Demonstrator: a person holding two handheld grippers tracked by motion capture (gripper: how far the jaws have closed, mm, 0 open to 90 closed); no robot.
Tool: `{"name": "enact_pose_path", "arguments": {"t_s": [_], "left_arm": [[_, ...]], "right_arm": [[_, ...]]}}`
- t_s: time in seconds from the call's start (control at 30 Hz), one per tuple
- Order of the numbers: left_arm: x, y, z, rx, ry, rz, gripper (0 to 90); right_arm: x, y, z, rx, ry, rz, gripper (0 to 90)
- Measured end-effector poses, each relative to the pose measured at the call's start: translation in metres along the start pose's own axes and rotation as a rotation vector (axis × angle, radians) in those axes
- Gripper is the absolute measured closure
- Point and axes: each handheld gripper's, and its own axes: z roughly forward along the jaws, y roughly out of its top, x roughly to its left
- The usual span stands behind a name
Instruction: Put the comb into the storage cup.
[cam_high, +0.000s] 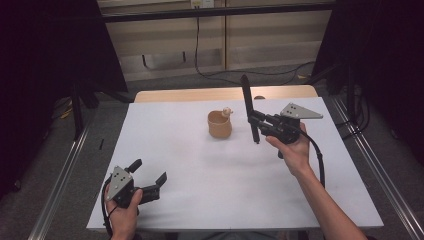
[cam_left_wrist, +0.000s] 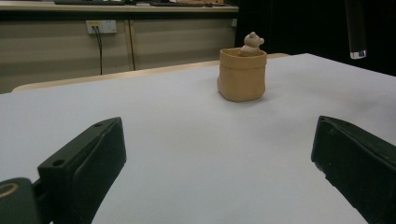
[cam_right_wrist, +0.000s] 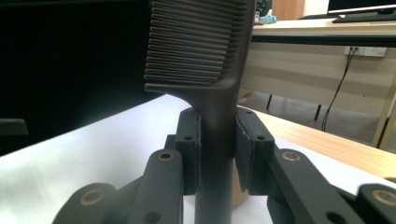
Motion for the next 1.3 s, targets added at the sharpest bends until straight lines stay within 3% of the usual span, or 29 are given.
{"name": "enact_pose_path", "arguments": {"t_s": [0.37,0.8,1.3], "left_arm": [[-0.001,0.000,0.001,0.002,-0.005,-0.001,3.3],[0.000,0.000,0.003,0.010,-0.022,-0.003,3.3],[-0.001,0.000,0.003,0.008,-0.022,-0.004,3.3]], "right_arm": [[0.002,0.010,0.017,-0.056,0.021,0.017,72.4],[0.003,0.021,0.039,-0.060,0.021,-0.008,72.4],[0.002,0.029,0.062,-0.066,0.014,-0.001,72.3]]}}
